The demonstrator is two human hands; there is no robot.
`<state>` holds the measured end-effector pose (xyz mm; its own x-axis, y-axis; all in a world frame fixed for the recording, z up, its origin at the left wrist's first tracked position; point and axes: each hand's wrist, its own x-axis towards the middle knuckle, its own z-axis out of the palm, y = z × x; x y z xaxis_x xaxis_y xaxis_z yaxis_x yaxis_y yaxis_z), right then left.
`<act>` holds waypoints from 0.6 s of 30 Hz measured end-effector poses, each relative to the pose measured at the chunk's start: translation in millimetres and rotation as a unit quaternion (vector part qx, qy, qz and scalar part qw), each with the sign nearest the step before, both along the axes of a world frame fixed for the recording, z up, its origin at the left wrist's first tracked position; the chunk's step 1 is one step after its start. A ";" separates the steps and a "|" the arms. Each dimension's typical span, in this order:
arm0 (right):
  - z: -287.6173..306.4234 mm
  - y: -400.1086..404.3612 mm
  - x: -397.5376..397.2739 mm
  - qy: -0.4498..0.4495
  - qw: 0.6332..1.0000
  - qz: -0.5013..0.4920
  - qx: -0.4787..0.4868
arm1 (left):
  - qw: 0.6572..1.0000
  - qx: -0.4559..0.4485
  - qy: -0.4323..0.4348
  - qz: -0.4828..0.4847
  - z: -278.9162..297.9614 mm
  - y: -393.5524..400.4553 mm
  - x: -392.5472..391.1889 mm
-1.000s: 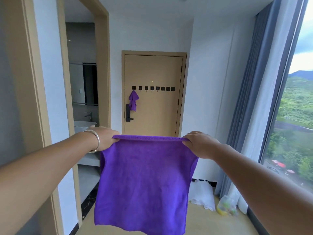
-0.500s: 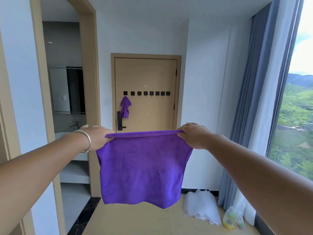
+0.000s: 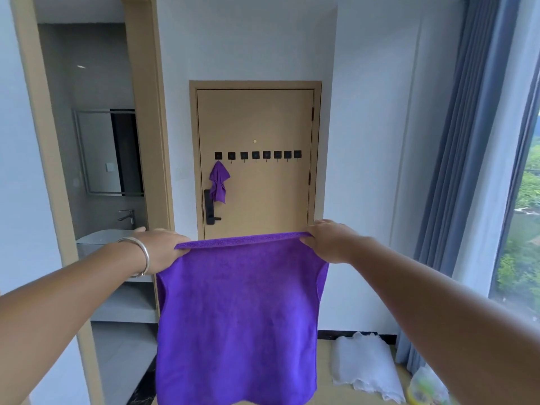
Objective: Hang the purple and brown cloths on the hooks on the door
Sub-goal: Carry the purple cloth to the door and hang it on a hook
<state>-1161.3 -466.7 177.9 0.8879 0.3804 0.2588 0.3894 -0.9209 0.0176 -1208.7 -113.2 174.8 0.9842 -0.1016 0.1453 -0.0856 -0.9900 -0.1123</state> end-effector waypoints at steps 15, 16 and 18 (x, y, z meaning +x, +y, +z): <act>19.0 -29.9 230.9 -0.010 0.999 0.023 0.021 | 1.000 0.012 -0.015 0.020 16.3 -27.6 215.1; 18.8 -30.8 241.2 -0.008 0.999 0.024 0.023 | 1.000 0.010 -0.012 0.021 15.7 -28.4 224.7; 15.4 -31.8 265.0 -0.002 0.999 0.028 0.022 | 1.000 0.007 -0.005 0.021 13.5 -29.1 247.9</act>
<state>-896.3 -498.5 193.4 0.8640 0.4183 0.2801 0.4408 -0.8974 -0.0197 -960.7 -142.3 188.3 0.9861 -0.0618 0.1543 -0.0422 -0.9910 -0.1274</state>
